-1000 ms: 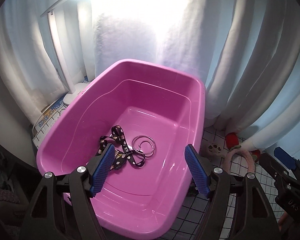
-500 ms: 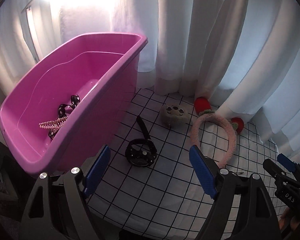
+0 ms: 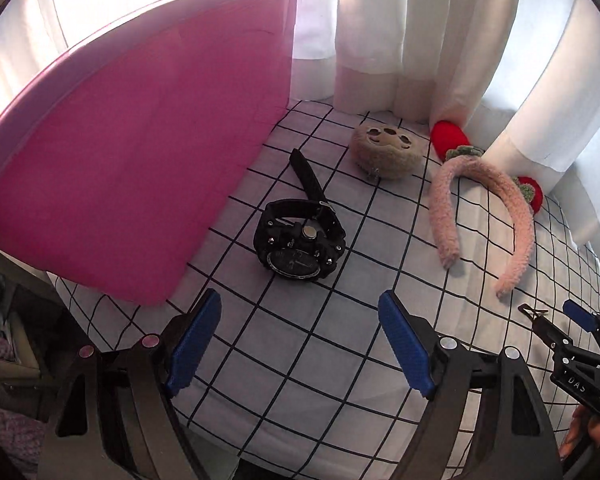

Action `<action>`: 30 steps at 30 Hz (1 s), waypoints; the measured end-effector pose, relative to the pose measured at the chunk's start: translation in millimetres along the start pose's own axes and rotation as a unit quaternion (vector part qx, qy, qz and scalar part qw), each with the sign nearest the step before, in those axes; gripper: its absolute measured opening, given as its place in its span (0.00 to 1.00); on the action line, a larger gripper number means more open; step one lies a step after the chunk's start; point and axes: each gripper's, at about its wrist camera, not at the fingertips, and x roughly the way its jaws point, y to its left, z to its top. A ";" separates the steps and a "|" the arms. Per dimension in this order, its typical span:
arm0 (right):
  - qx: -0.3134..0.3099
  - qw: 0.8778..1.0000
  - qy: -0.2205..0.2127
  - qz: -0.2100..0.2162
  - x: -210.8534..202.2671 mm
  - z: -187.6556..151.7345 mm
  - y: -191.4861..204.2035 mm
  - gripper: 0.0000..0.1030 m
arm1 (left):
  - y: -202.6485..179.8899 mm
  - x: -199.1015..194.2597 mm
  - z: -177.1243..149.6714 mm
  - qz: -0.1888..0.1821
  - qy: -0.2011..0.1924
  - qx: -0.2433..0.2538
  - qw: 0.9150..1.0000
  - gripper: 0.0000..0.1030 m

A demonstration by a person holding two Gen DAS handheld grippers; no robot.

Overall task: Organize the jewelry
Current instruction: 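Move the left tool toward the black watch while the right tool approaches the hairpin, then close the left tool on the watch body while the right tool grips the hairpin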

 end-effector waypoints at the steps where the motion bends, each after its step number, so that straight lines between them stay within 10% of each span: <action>1: 0.001 1.000 0.001 0.001 4.0 0.6 -0.5 0.70 | 0.8 4.1 0.3 -0.002 0.002 0.000 1.000 0.77; 30: -0.006 0.999 -0.030 -0.026 22.7 -5.1 4.4 0.70 | -14.7 91.2 33.9 0.020 0.005 0.040 0.999 0.79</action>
